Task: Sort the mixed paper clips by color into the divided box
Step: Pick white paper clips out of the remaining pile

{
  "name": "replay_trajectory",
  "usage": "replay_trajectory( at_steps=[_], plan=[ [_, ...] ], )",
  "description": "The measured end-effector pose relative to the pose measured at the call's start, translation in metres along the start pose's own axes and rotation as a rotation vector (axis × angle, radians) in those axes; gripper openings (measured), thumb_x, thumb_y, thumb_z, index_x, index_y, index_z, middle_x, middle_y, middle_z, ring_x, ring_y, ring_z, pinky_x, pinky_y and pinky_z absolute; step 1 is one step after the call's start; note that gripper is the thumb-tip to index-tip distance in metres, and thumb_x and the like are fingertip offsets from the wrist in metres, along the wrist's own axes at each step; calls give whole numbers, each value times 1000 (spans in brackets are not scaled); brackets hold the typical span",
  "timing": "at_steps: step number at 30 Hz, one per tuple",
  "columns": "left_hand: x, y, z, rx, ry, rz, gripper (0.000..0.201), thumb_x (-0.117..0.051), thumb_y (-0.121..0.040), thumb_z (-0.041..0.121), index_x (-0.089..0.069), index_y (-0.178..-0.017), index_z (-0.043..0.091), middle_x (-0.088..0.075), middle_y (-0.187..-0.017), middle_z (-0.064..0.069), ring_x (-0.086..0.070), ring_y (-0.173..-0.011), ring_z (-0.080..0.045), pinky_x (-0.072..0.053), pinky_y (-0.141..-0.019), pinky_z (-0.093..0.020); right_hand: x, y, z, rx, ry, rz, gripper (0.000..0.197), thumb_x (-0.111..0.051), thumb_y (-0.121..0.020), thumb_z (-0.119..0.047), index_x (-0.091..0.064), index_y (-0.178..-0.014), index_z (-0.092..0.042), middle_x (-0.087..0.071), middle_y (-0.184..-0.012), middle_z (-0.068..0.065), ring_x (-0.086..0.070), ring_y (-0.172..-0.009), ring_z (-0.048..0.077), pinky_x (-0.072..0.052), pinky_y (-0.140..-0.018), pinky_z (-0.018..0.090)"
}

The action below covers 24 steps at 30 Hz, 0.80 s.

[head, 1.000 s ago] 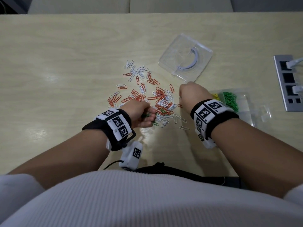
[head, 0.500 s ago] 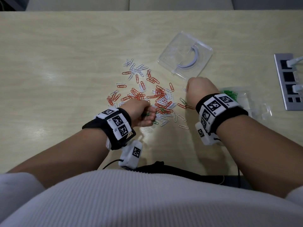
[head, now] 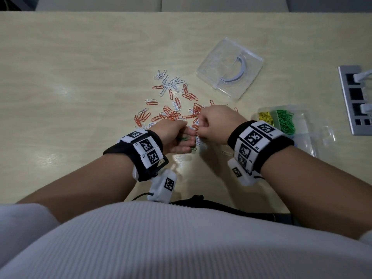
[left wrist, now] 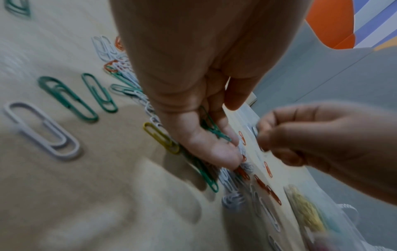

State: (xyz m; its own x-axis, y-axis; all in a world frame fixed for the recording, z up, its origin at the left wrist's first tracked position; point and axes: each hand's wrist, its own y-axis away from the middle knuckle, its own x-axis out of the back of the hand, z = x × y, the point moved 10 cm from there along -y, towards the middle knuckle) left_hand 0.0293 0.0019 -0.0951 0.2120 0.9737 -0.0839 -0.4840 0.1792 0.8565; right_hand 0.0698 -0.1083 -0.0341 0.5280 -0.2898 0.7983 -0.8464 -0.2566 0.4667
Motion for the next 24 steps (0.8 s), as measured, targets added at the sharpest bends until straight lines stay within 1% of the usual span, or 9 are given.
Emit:
replay_trajectory(
  at_steps=[2, 3, 6, 8, 10, 15, 17, 20, 24],
  plan=[
    [-3, 2, 2, -21, 9, -4, 30, -45, -98, 24, -65, -89, 3, -68, -81, -15, -66, -75, -22, -58, -78, -41, -3, 5, -24, 101, -107, 12, 4, -59, -83, -23, -63, -83, -24, -64, -86, -5, -57, -85, 14, -43, -72, 26],
    [-3, 3, 3, -25, 11, -9, 28, -46, -98, 22, -65, -90, 3, -67, -82, -14, -67, -74, -21, -59, -76, -39, -1, 5, -27, 106, -137, 48, 7, -58, -84, -22, -65, -85, -25, -65, -88, -5, -58, -86, 14, -44, -74, 26],
    [1, 4, -2, 15, -7, -24, 32, -41, -101, 25, -62, -83, 8, -63, -70, -6, -61, -58, -12, -58, -63, -28, 1, 2, -4, -13, -93, 140, 14, -53, -89, -20, -65, -96, -21, -62, -99, 0, -57, -92, 19, -45, -79, 29],
    [7, 5, -7, 37, -30, -19, 35, -39, -101, 26, -62, -80, 10, -61, -65, -3, -58, -54, -11, -57, -65, -28, -11, 0, 9, -62, 62, 105, 17, -54, -91, -23, -61, -106, -18, -59, -106, 3, -57, -96, 23, -47, -82, 33],
    [10, 6, -10, 46, -50, -21, 35, -40, -101, 26, -62, -79, 9, -61, -64, -3, -58, -53, -11, -56, -73, -32, -19, -1, 12, -55, 134, 103, 19, -55, -91, -22, -56, -109, -17, -57, -107, 5, -58, -95, 26, -49, -80, 35],
    [14, 10, -9, 26, -72, -15, 34, -39, -101, 22, -61, -78, 9, -59, -64, -4, -58, -53, -13, -54, -82, -36, -19, -4, 8, -27, 178, 125, 16, -49, -89, -11, -58, -102, -16, -59, -99, 6, -59, -90, 27, -50, -76, 35],
    [14, 11, -9, 23, -85, -21, 34, -39, -101, 23, -61, -79, 8, -59, -66, -5, -59, -54, -13, -53, -85, -38, -19, -3, 12, -50, 150, 105, 13, -49, -87, -14, -59, -96, -17, -59, -95, 4, -59, -88, 25, -51, -76, 35],
    [13, 10, -9, 15, -90, -34, 35, -39, -102, 27, -63, -84, 8, -61, -69, -5, -61, -58, -14, -54, -81, -35, -10, 2, 12, -63, 25, 151, 7, -52, -86, -20, -58, -85, -23, -58, -91, -1, -56, -83, 21, -49, -73, 32],
    [5, 11, -6, -20, -38, -77, 35, -42, -100, 32, -64, -94, 6, -65, -81, -11, -65, -77, -20, -55, -84, -41, -1, 10, -25, 129, -181, 218, 5, -59, -82, -20, -63, -84, -22, -56, -91, -2, -51, -84, 14, -43, -75, 28]
  ],
)
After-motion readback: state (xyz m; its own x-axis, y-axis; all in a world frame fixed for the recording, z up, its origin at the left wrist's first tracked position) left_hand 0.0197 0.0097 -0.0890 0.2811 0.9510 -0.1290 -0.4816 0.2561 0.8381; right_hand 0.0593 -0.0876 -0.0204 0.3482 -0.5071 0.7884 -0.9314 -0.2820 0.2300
